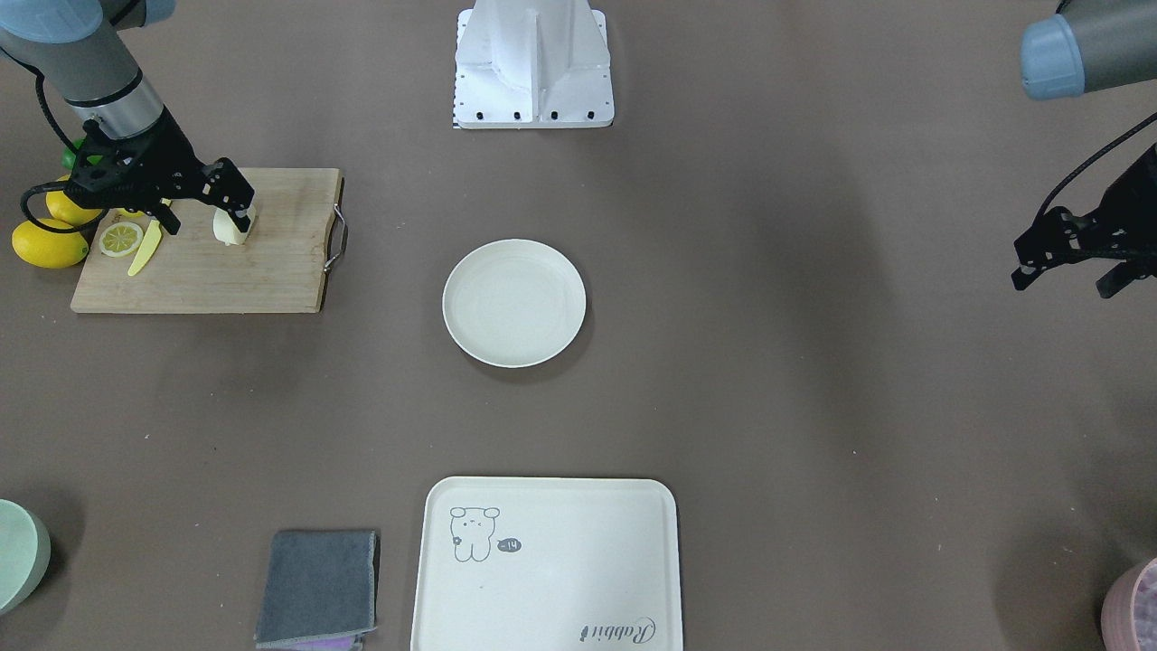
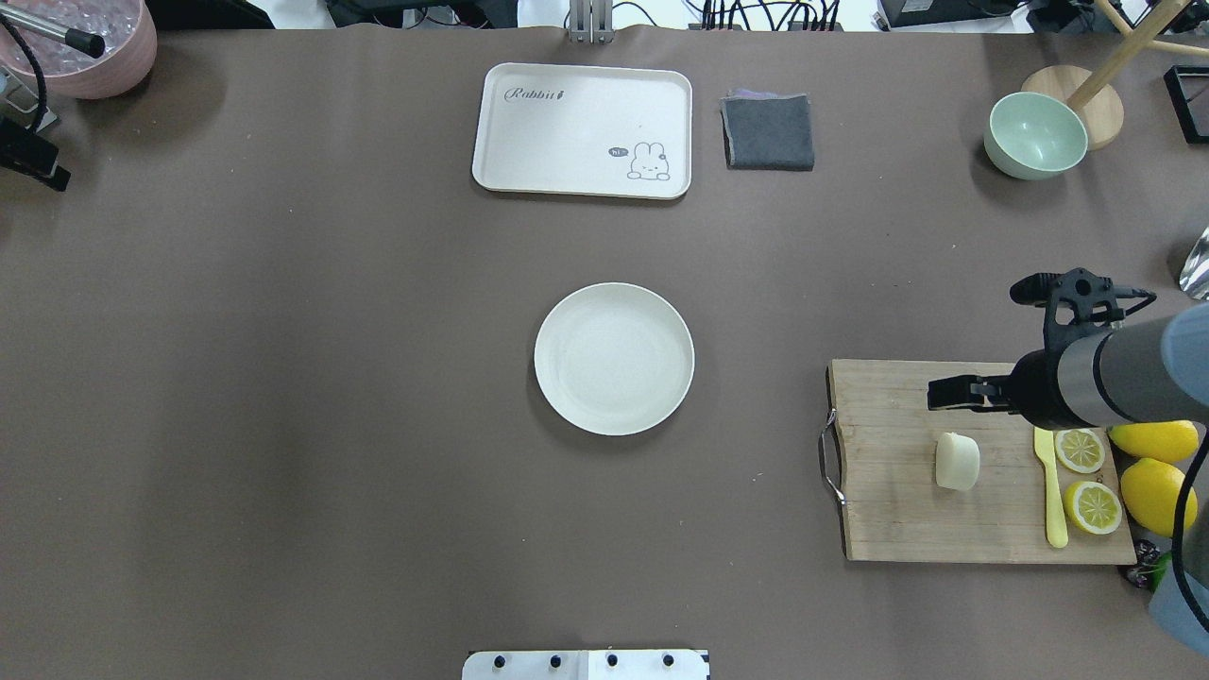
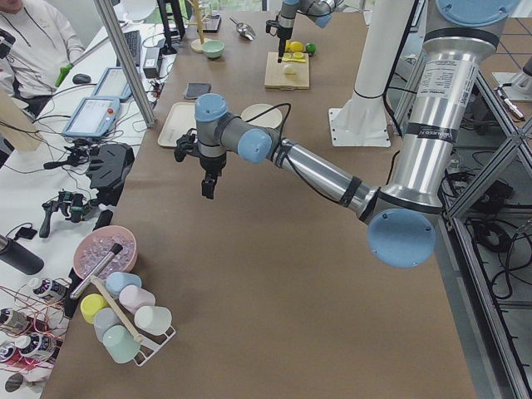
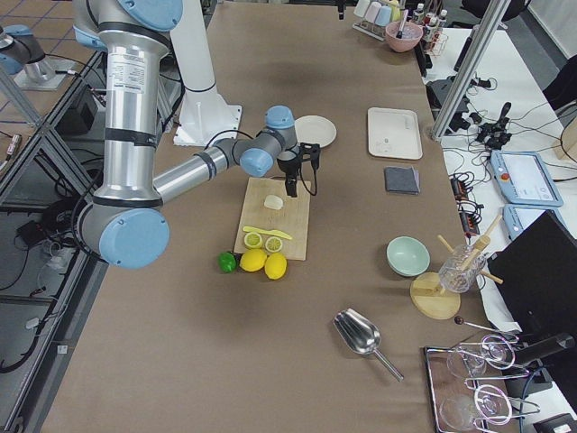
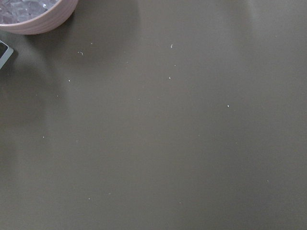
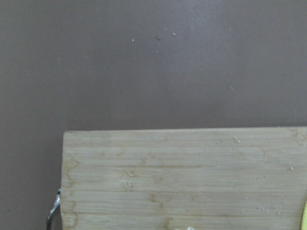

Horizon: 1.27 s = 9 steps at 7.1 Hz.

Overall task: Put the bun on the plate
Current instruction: 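Release the plate and withdraw the left arm while the right arm reaches toward the bun, then lower the right gripper onto the cream bun on the cutting board and grasp it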

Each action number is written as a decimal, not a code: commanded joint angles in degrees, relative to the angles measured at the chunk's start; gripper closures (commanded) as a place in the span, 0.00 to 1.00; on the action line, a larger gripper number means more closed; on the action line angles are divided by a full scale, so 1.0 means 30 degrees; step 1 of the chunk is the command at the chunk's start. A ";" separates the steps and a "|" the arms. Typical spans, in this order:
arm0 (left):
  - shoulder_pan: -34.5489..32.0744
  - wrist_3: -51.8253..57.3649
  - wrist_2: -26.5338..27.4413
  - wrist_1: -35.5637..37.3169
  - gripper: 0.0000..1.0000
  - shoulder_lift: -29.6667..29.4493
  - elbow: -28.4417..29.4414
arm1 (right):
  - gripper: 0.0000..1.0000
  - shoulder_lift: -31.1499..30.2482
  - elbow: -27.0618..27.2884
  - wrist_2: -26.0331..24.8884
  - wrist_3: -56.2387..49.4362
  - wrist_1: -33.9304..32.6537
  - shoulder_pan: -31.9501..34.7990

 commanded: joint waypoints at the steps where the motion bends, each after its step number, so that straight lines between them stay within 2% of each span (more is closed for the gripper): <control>1: -0.0061 0.0102 -0.0046 -0.0210 0.01 -0.0066 -0.0058 | 0.02 -0.1203 -0.0262 -0.2511 0.2526 0.1245 -0.2451; 4: -0.0032 0.0102 -0.0017 -0.1120 0.01 0.0138 0.0205 | 0.06 -0.1087 -0.0762 -0.3022 0.2947 0.1245 -0.3077; 6: -0.0061 -0.0016 -0.0017 -0.1149 0.01 0.0168 0.0292 | 0.32 -0.1000 -0.0792 -0.3954 0.3964 0.1274 -0.3950; 8: -0.0032 -0.0074 -0.0046 -0.1149 0.01 0.0168 0.0322 | 0.32 -0.0941 -0.0821 -0.4370 0.4090 0.1274 -0.4512; 9: -0.0032 -0.0074 -0.0046 -0.1149 0.01 0.0168 0.0322 | 0.45 -0.0970 -0.0792 -0.4370 0.4090 0.1274 -0.4513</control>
